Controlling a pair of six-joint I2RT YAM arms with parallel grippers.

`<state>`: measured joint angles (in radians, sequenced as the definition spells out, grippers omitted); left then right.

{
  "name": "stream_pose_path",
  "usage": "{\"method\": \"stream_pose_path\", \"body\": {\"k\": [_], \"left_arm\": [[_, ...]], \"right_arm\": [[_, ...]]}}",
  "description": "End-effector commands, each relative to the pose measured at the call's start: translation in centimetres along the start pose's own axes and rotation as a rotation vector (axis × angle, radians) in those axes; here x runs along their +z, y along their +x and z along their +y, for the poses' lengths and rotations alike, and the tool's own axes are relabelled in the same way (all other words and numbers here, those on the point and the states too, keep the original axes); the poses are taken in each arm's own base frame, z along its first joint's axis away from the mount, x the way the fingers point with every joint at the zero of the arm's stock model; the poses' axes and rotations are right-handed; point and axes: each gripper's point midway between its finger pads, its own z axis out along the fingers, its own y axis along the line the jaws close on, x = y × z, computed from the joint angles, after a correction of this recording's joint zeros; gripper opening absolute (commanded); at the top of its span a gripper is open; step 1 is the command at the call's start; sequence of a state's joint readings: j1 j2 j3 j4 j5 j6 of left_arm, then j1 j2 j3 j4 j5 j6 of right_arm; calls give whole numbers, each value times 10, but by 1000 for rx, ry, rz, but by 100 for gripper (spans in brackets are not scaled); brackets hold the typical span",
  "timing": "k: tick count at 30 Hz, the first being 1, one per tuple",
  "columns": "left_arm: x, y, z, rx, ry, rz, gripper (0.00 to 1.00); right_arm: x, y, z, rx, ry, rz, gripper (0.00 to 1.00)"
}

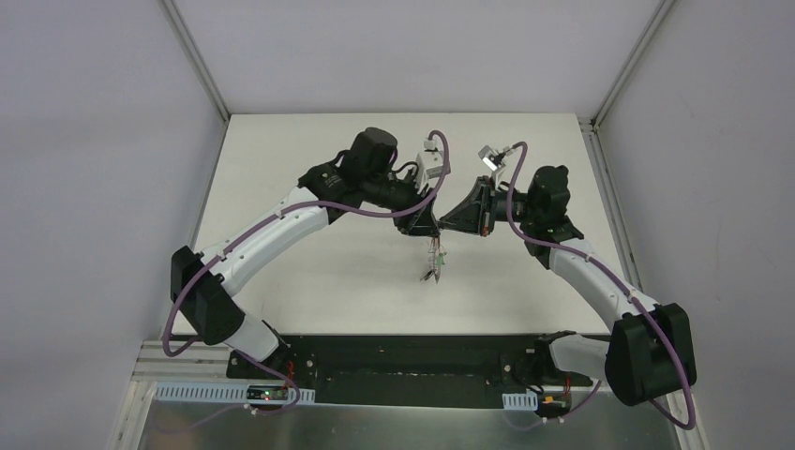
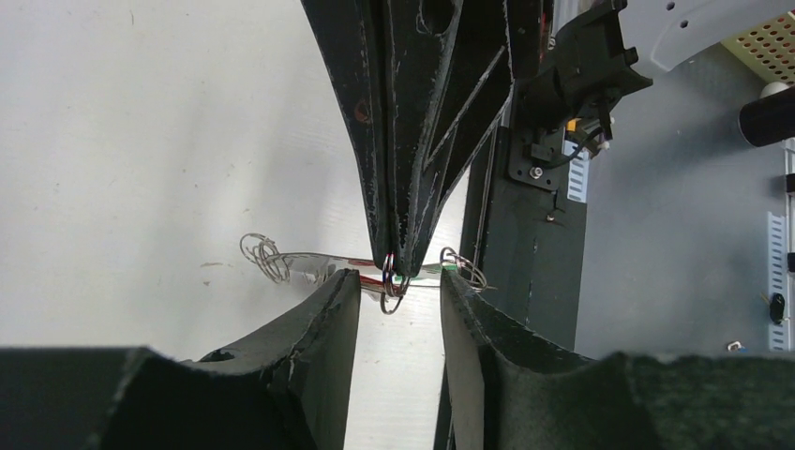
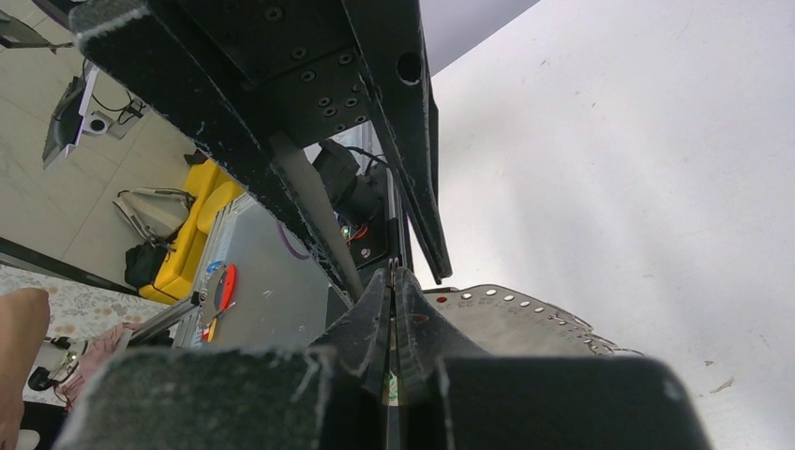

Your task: Put the keys on the keyring

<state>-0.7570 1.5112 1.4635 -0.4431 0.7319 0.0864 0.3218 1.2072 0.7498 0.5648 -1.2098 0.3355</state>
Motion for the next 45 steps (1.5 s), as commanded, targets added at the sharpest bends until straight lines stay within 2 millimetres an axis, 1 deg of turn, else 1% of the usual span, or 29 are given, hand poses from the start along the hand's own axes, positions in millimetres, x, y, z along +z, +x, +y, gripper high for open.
{"method": "stream_pose_path", "body": {"k": [1,6,14,21,27,32,36,39,41,45], "left_arm": [[-1,-18,-5,-8,49,-57,35],[0,-16,-7,-16,65,-49,24],[-1,-11,-7,-23,70,-40,24],[-2,-11,-10,-25,89,-41,12],[-3,-9,-11,-26,93,-40,11],[-3,-9,-11,-29,98,-39,0],[-5,-9,-11,-27,93,-35,0],[-10,-6,-8,-15,56,-8,0],[-16,-4,-8,5,34,41,0],[-25,9,-12,27,14,187,0]], "right_arm": [[-3,-12,15,-118,-37,-23,0],[-3,-12,15,-116,-35,-24,0],[-3,-12,13,-114,-32,-24,0],[-4,-13,12,-114,-25,-29,0],[-4,-13,11,-113,-23,-30,0],[-5,-14,11,-112,-20,-32,0],[-5,-13,9,-114,-18,-32,0],[-6,-12,8,-131,-17,-27,0],[-7,-8,9,-155,-24,-11,4],[-9,-4,14,-199,-51,16,18]]}}
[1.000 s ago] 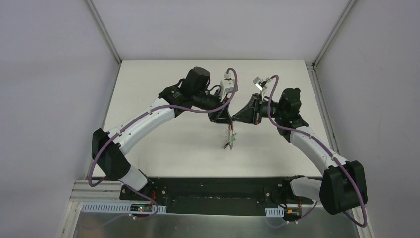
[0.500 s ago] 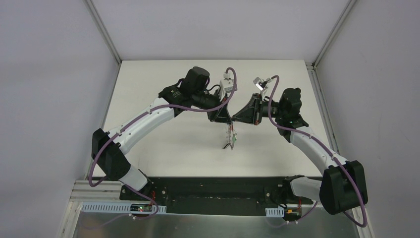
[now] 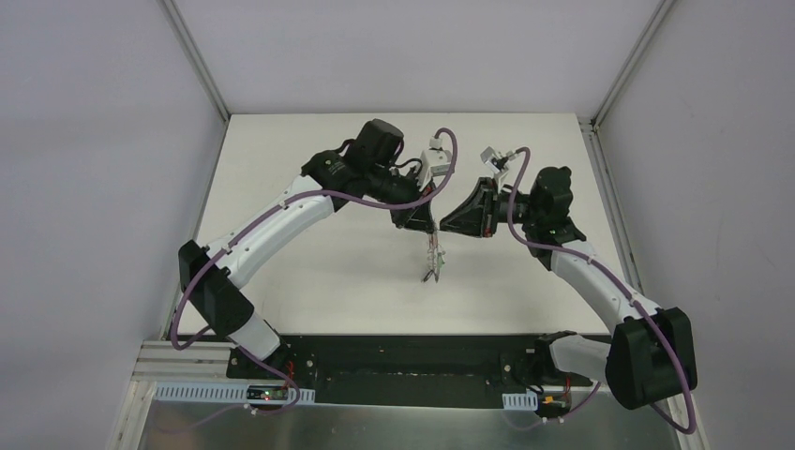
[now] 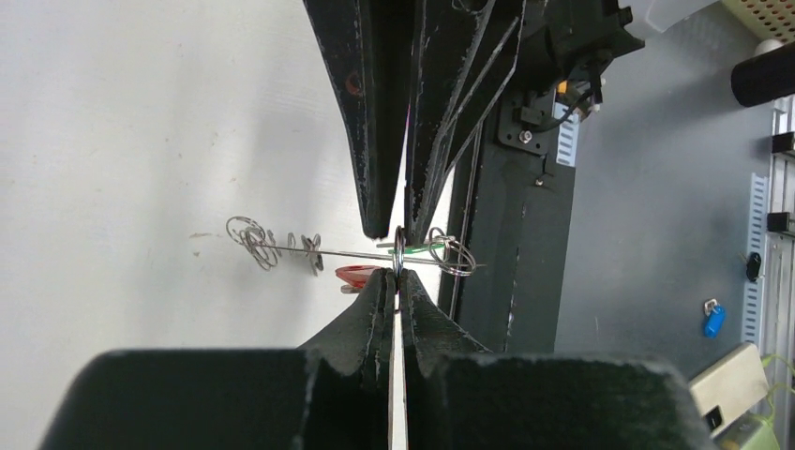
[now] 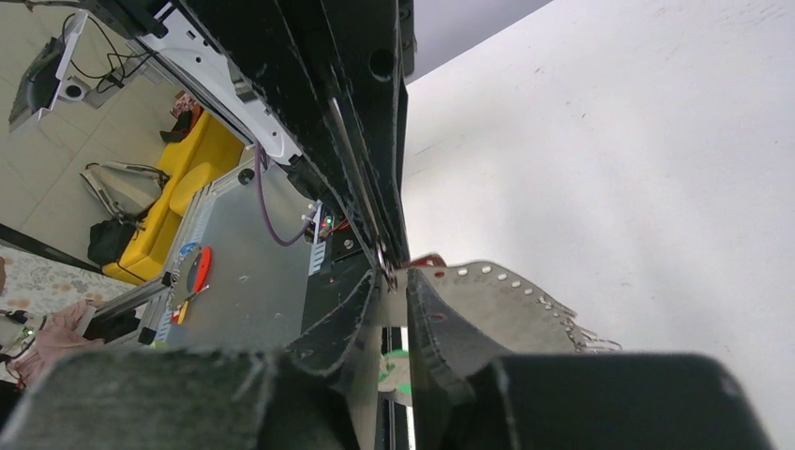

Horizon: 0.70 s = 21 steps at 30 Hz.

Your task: Put the keys on the keyring

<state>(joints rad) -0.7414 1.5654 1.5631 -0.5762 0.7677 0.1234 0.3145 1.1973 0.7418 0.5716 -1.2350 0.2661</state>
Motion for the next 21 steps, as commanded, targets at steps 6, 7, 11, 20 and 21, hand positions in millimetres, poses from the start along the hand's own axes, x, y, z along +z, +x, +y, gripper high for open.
{"method": "stream_pose_path", "body": {"k": [6,7,11,20,21], "left_arm": [[-29,25,-17,57,-49,285,0],[-31,27,-19,49,-50,302,0],[-31,23,-24,16,-59,331,0],[-14,13,-42,-119,51,321,0],[-13,13,-42,-125,57,320,0]], "right_arm": [[-8,-6,22,-151,-67,31,39],[-8,-6,24,-156,-73,34,40],[-6,-6,31,-165,-99,43,42],[0,1,37,-171,-124,59,44],[0,1,38,-171,-125,59,44]]}}
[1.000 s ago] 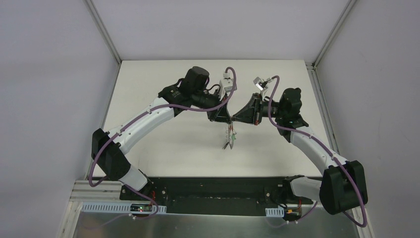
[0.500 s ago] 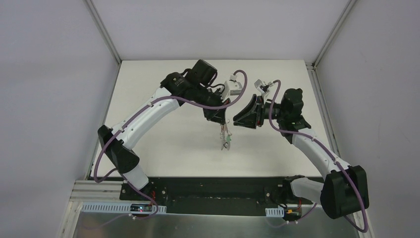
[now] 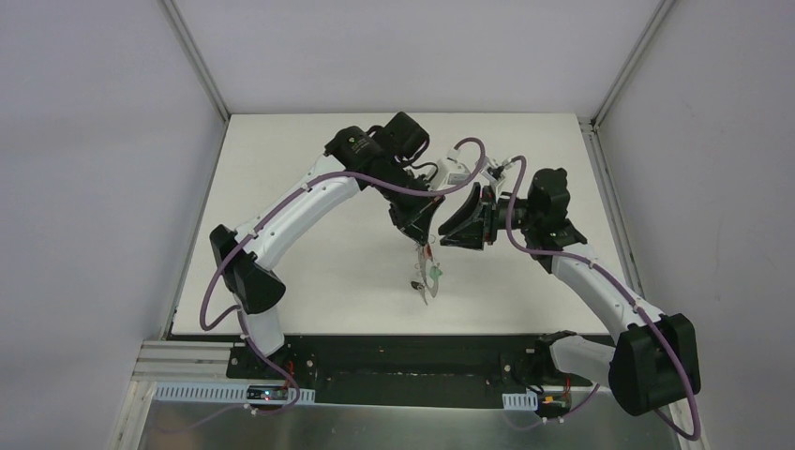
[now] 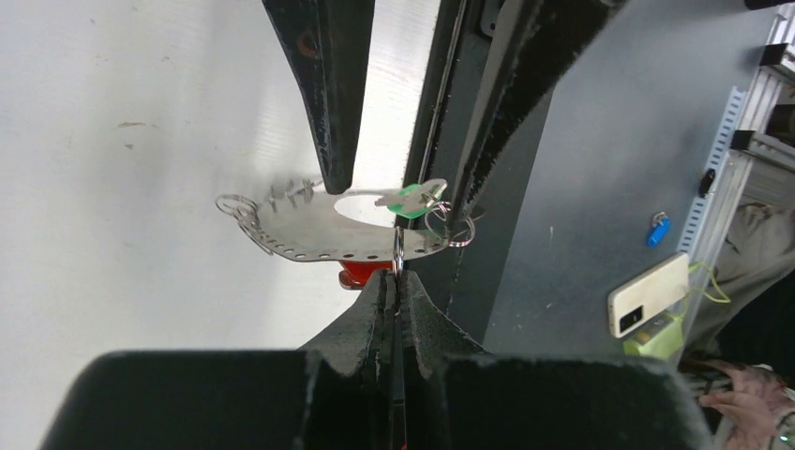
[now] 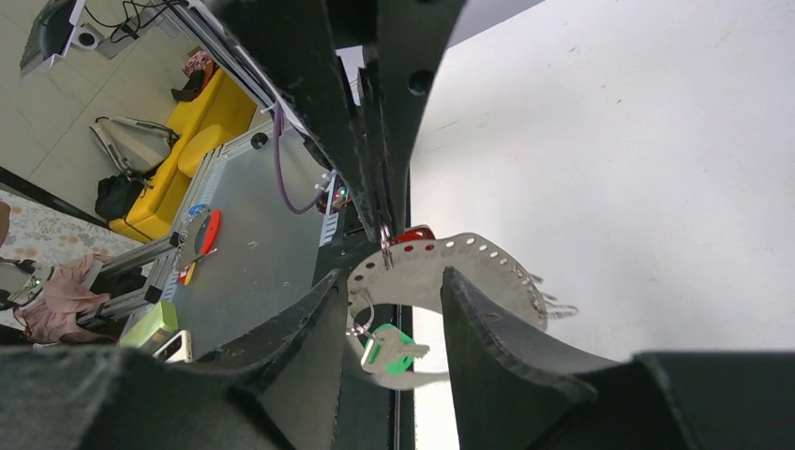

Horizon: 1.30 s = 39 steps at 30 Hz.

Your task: Put the keys on the keyring

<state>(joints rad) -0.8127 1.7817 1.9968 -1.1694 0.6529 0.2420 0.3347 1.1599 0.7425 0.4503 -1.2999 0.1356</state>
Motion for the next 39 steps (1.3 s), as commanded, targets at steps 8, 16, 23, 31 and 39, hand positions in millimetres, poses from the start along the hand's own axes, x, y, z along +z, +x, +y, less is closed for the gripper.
{"method": "stream_pose_path", "body": {"k": [8,16,23,31,39], "left_arm": [[5,-9,-23,-68,122,-8,0],[6,-12,-24,-68,126,-15,0],[6,-12,-23,-69,125,-14,0],[6,-13,-22,-67,119,-17,0],[6,-12,-21,-37,118,-41,0]], "right_arm": [[8,-14,20,-109,-59,4,37],[11,-11,20,-102,-70,13,26],[13,-9,20,-96,-74,20,18],[16,-6,21,-89,-85,28,18],[15,-8,19,-79,-71,20,16]]}}
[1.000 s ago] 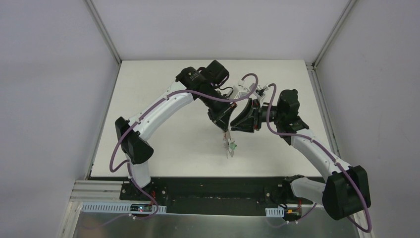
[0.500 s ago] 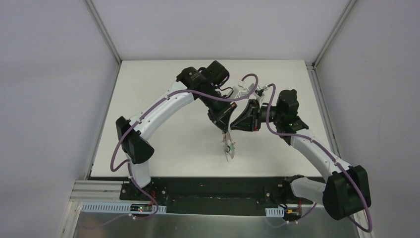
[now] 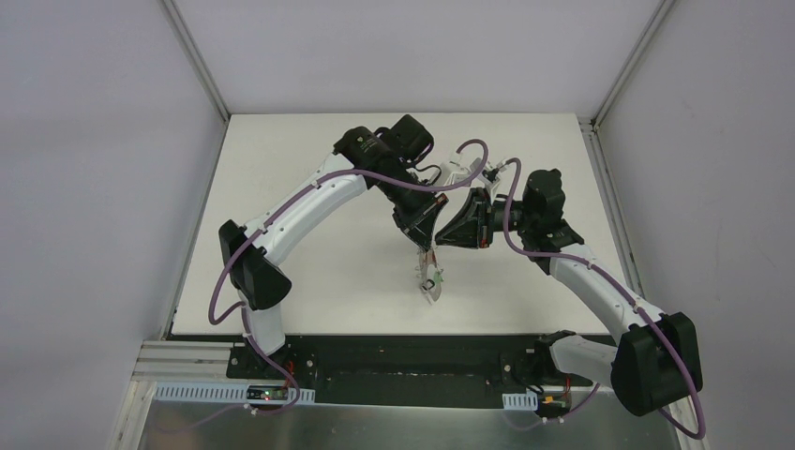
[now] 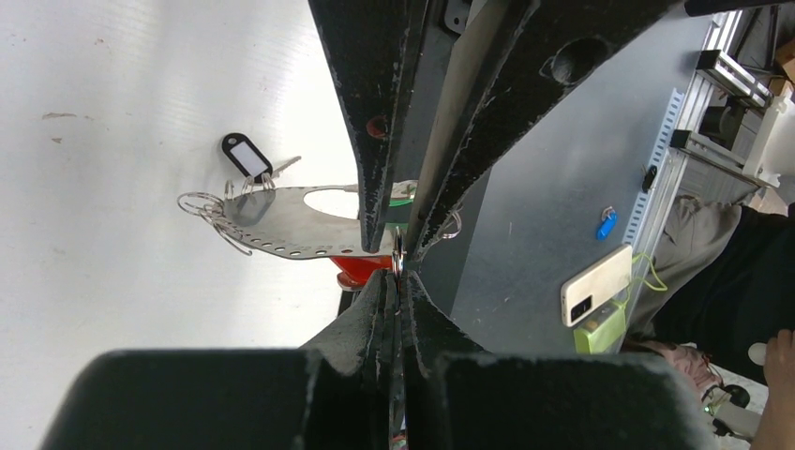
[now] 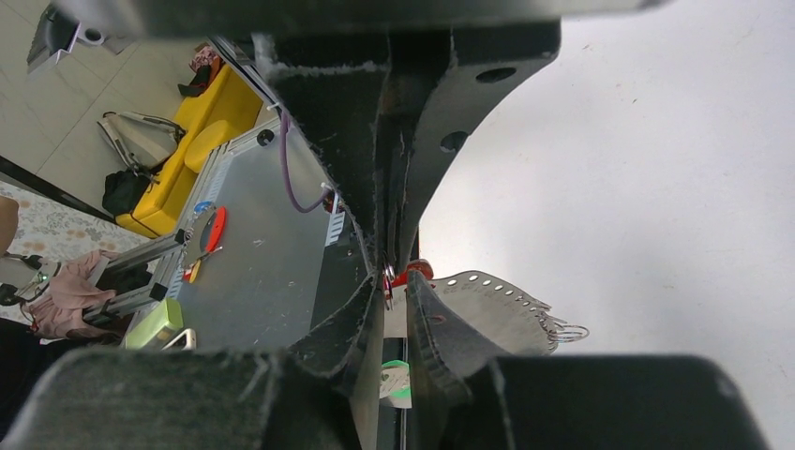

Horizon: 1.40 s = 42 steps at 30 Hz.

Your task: Put the keys on the keyring

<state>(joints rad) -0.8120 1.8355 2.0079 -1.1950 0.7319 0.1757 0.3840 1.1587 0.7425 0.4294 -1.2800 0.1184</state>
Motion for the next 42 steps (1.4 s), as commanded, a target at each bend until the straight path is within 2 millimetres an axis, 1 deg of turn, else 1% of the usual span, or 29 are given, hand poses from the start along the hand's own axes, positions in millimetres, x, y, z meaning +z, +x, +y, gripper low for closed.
{"method": "stream_pose_path", "body": {"k": [1,12,22,28,36,42], "left_arm": [[-8,-14,-17,82,30,-88,0],[-13,-14,-16,91,29,-117,0],[-15,-14,-17,83,33,-129,0],[-18,-13,-19,88,39,-145,0],[-20,-13,-19,87,35,-151,0],[-21,-16,-15,79,16,-159,0]], "right_arm": [[4,-16,11,-79,-41,-6,16],[-3,-23,8,-73,-18,-55,19],[-3,-19,6,-63,-28,-48,20],[-5,-17,-1,-51,-12,-52,21],[-6,-17,0,-52,-17,-50,23],[-5,-15,3,-52,-30,-42,25]]}}
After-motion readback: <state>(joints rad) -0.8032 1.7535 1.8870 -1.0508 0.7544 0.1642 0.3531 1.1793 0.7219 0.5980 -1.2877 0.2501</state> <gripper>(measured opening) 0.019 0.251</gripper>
